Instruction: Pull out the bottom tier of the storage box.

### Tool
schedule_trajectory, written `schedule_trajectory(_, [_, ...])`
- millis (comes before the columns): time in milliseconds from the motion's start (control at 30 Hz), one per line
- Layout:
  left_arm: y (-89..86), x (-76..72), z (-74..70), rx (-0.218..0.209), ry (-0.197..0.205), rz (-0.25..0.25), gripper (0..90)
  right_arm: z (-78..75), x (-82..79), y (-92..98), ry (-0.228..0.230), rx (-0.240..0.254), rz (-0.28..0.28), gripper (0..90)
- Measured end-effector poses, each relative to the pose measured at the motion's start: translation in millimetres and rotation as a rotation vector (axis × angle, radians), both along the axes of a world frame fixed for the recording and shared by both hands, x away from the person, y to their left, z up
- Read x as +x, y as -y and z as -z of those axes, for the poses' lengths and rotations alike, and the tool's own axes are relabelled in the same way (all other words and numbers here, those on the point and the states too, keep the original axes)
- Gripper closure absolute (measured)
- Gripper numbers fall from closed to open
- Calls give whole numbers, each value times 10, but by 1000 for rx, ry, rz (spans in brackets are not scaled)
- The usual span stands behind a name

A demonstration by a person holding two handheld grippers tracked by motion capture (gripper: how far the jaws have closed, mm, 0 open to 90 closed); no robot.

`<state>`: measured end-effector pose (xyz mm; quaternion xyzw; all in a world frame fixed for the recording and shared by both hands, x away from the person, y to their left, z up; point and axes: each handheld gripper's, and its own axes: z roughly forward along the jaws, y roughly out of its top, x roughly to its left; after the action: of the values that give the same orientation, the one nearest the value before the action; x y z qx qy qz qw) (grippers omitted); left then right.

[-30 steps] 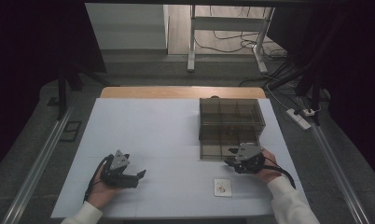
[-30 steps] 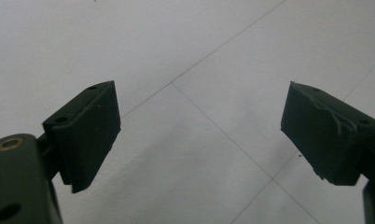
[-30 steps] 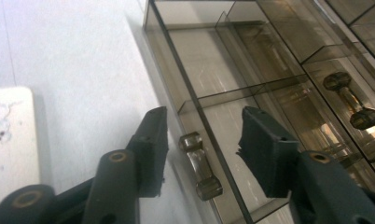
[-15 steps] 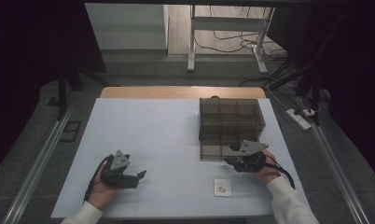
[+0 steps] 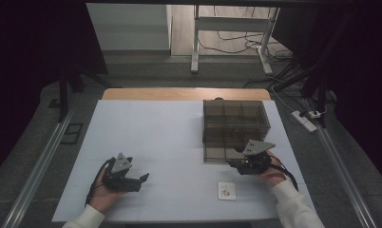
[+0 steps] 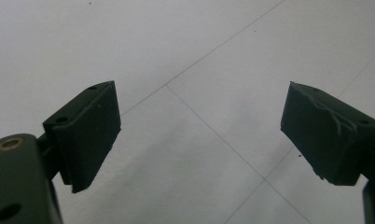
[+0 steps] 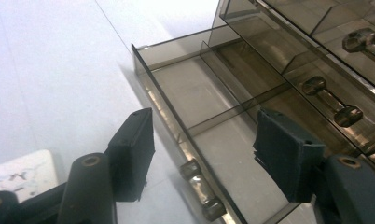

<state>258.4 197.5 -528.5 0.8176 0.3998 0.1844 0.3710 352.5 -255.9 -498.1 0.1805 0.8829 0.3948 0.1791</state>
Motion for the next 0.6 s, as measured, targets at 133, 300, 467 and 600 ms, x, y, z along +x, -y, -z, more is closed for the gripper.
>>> schedule_trajectory(133, [1,1,-5,-8,1,13,123,-32,-43,-13,-18,16,8,331])
schedule_trajectory(300, [-14,-18,-17,-13,6,20,124,-68,-78,-46,-40,47,19,285])
schedule_trajectory(467, [-28,-26,-27,-13,12,18,124,-101,-126,-64,-40,53,36,278])
schedule_trajectory(600, [-30,-29,-31,-14,13,20,124,-142,-172,-20,-31,99,55,269])
